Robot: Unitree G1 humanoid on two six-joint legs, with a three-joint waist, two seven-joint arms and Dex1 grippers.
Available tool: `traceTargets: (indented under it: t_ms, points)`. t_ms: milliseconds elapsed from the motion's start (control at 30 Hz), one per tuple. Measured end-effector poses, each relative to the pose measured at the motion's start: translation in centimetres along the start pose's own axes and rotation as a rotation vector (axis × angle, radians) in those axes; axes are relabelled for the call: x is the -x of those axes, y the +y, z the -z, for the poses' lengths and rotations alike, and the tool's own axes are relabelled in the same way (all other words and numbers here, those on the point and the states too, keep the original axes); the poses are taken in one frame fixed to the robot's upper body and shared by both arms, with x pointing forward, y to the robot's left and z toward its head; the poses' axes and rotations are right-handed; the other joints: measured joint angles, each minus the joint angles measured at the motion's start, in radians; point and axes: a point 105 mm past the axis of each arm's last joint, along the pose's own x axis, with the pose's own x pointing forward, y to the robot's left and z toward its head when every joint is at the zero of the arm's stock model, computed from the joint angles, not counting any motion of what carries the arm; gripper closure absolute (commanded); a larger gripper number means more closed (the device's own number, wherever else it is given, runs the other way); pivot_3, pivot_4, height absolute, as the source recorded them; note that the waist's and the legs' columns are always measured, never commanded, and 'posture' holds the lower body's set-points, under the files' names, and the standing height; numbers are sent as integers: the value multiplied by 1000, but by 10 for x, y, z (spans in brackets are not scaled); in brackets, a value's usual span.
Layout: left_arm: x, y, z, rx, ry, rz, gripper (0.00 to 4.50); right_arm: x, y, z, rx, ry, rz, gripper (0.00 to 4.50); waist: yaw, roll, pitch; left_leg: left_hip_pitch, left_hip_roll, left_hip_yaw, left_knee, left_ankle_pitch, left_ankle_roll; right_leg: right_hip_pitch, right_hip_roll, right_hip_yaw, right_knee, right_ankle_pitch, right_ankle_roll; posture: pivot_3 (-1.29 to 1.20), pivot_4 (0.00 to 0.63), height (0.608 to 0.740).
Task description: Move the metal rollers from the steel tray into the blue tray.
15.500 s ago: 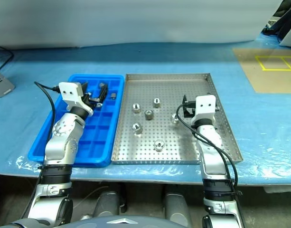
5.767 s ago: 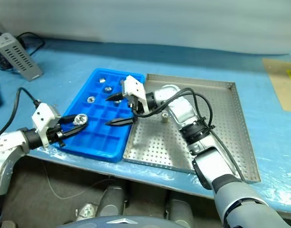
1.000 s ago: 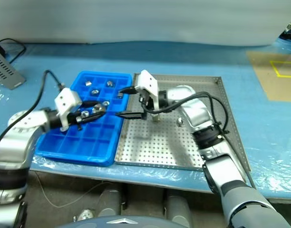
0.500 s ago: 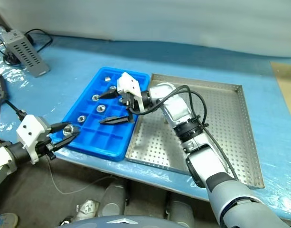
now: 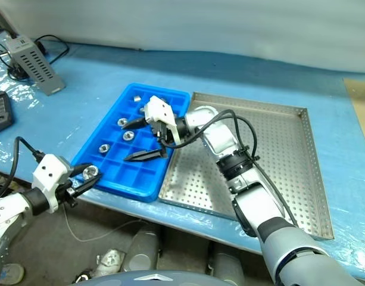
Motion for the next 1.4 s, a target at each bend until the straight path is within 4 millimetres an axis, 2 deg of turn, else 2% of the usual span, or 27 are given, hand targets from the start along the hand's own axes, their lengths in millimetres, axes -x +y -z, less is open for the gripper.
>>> traceTargets:
  t_ms: [33, 133, 467, 733, 867, 967, 1100, 1200, 1300, 1400]
  points:
    - [-4, 1, 2, 10, 3, 1, 1698, 1, -1, 1, 0, 4, 7, 0, -1, 0, 0, 0, 0, 0, 0, 0, 0, 0, 0, 0, 1, 0, 0, 401, 150, 740]
    - [-13, 7, 0, 10, -15, -13, 722, 2, -2, 1, 2, 9, 23, 0, -2, 0, 0, 1, 0, 0, 0, 1, -1, 0, 0, 0, 2, 0, 0, 381, 150, 740]
    - [-32, 8, -7, -8, -38, 36, 722, 11, -4, 7, -3, 28, 81, 0, -25, 0, -1, 0, -4, 2, 2, 1, -2, 0, 0, 0, 3, 0, 0, 291, 150, 740]
    - [-49, 6, -73, -77, -238, 169, 722, 24, -10, 1, 10, 38, 166, 0, -42, 0, -1, 2, -5, 6, 5, 2, -3, 0, 0, 0, 11, 0, 0, 154, 150, 740]
    - [-71, 10, -84, -99, -244, 227, 722, 52, -17, -3, 34, 61, 280, 0, -59, -1, -1, 3, -6, 6, 8, 3, -4, 1, 0, 2, 13, 0, 0, 125, 150, 740]
    - [-87, 7, -89, -103, -247, 298, 722, 76, -20, 10, -7, 93, 408, 0, -78, -1, -1, 2, -6, 7, 9, 4, -6, 1, 0, 2, 14, 0, 0, -33, 150, 740]
    - [-106, -14, -103, -127, -291, 453, 722, 98, -15, 25, -54, 117, 550, 0, -112, -2, -1, 2, -7, 7, 10, 5, -6, 1, 0, 3, 13, 0, 0, -117, 150, 740]
    - [-109, -31, -100, -145, -288, 589, 722, 107, -5, 46, -132, 137, 630, 0, -150, -2, -1, 3, -6, 8, 9, 5, -6, 1, 1, 3, 13, 0, 0, -159, 150, 740]
    - [-113, -38, -96, -130, -282, 659, 722, 109, 6, 67, -207, 165, 670, 0, -179, -2, -1, 3, -6, 8, 9, 5, -6, 0, 1, 3, 14, 0, 0, -172, 150, 740]
    - [-114, -37, -97, -132, -285, 683, 722, 105, 4, 70, -228, 153, 700, 0, -200, -2, -1, 5, -6, 8, 10, 4, -6, 1, 1, 4, 15, 1, 0, -186, 150, 740]
